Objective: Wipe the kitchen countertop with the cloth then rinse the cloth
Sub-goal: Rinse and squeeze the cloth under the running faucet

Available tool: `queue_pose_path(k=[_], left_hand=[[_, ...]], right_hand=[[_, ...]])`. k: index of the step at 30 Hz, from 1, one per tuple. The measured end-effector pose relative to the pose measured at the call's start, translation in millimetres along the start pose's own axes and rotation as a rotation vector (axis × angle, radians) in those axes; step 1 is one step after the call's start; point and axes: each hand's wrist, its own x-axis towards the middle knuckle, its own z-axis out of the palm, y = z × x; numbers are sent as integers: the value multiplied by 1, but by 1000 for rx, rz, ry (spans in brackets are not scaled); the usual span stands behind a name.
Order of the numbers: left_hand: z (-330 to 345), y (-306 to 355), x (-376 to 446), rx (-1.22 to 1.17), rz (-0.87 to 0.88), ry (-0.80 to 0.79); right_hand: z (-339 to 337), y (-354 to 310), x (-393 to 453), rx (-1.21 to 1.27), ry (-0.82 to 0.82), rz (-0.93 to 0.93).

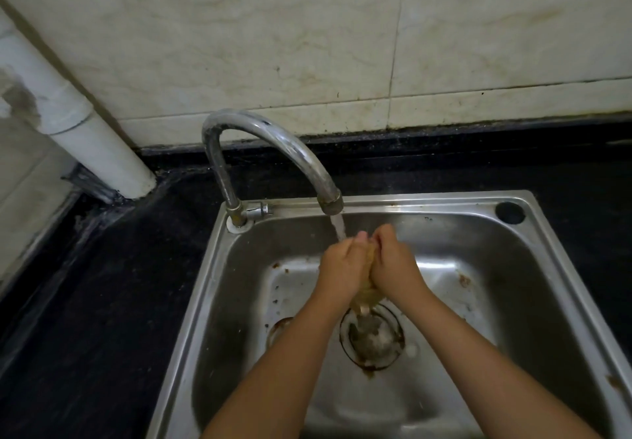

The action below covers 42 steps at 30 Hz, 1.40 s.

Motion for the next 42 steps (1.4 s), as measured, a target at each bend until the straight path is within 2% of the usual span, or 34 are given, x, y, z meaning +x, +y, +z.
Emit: queue_pose_path(k=[4,8,13,15,18,21,26,28,30,33,35,38,40,42], left_hand=[[-12,-3,6,-240,-154,89],[-18,-1,5,-359,-167,51],[-27,-3,5,-550,-198,-28],[-30,-5,9,-586,-219,-40],[-26,-10,9,-678,-282,21],[-13,-19,1,-675,-372,6],[-4,-15,15,-788,-437,202],[-1,-9,21,-805,-421,258],[3,-3,21,-770,-376,248],[7,7,18,-711,-317,149],[11,9,16,-653,-305,141],[13,7,9,-576,-283,168],[9,0,10,-553,-263,221],[-1,-5,17,-564,-236,285]], right_hand=[[-2,2,-1,224,62,84],[-14,2,-1,562,-173,203],[-15,0,0,628,-374,277],[-17,0,3,636,-291,275],[-20,-4,6,600,-111,114],[-16,-8,1,545,-61,20],[-11,-4,-9,363,119,-53],[-7,-3,-16,275,122,-150],[2,-4,-22,248,100,-305],[11,0,-8,24,248,-452],[7,-1,10,-113,274,-367],[-1,5,26,-135,102,-118],[-2,2,23,-102,106,-86],[0,-10,10,92,109,-143]])
